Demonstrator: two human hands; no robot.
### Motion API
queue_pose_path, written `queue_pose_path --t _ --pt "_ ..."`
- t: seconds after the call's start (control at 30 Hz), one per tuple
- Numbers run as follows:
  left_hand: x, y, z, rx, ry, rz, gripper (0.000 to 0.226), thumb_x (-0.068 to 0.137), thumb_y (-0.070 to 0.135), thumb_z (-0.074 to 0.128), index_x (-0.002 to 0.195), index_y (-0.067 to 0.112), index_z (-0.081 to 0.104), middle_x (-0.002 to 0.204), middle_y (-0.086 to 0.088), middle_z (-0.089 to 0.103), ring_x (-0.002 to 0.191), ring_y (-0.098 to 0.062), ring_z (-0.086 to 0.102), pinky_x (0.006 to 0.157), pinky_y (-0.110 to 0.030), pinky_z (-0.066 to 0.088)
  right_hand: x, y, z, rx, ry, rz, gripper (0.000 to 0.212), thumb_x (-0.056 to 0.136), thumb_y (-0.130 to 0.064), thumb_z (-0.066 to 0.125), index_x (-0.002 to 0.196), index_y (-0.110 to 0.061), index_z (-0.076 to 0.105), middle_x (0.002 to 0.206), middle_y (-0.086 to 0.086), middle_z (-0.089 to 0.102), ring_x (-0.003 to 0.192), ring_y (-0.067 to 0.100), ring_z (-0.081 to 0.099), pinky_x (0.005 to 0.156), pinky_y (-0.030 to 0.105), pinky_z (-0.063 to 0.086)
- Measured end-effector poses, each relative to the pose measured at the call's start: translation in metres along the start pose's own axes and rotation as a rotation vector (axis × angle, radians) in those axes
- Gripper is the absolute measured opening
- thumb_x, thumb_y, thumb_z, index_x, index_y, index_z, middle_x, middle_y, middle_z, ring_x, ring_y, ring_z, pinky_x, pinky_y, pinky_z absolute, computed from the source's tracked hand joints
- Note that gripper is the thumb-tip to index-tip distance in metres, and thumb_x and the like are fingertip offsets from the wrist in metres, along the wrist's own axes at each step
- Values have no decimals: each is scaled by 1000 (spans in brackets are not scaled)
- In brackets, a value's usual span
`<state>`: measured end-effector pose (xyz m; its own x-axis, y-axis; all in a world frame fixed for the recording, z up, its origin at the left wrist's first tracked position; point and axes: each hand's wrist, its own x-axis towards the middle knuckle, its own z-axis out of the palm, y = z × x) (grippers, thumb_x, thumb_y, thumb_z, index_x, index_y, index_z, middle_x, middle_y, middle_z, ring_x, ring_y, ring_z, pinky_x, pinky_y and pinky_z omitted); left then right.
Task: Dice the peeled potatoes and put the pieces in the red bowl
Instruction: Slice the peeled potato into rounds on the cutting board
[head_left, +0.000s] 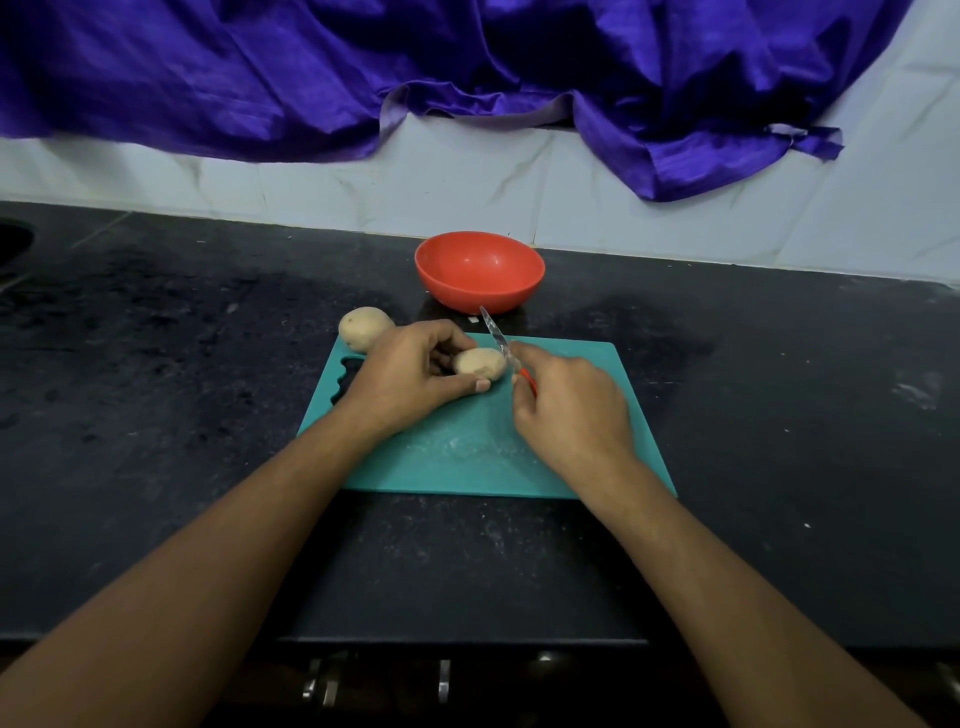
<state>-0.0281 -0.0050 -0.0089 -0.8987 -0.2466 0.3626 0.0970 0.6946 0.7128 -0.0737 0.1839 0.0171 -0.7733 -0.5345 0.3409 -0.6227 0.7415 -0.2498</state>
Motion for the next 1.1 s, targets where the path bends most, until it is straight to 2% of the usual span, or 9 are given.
queue_pose_path --t 0.17,0.47,0.83,1.0,1.1 --pt "0 0 1 34 11 24 34 74 35 91 101 25 73 90 13 72 83 -3 68 77 -29 60 4 2 -2 -3 -22 -13 40 101 -32 51 141 -36 56 100 1 73 92 26 68 72 38 52" --pt "0 0 2 77 26 63 36 75 36 90 105 23 74 92 14 71 84 -2 67 78 -32 59 -1 4 -1 -151 -26 -77 46 104 -35 43 151 -37 46 90 0 68 81 24 65 61 34 38" --pt "0 1 2 82 23 48 34 77 34 89 106 24 74 91 14 72 84 -2 66 78 -30 58 -11 5 -1 -150 -64 -46 47 104 -34 43 151 -38 46 89 -1 68 80 22 64 61 33 38" --pt "-1 1 2 89 24 43 35 77 37 88 106 24 74 91 15 71 84 -1 66 78 -29 58 -19 6 -5 -188 -116 -34 46 105 -33 43 150 -39 46 71 -8 45 71 17 51 61 33 38" --pt "-1 1 1 79 22 18 38 77 37 89 109 24 74 92 14 71 83 -1 66 78 -27 58 -20 7 -10 -194 -141 -45 45 105 -33 43 149 -39 47 77 -6 51 75 19 52 64 33 40"
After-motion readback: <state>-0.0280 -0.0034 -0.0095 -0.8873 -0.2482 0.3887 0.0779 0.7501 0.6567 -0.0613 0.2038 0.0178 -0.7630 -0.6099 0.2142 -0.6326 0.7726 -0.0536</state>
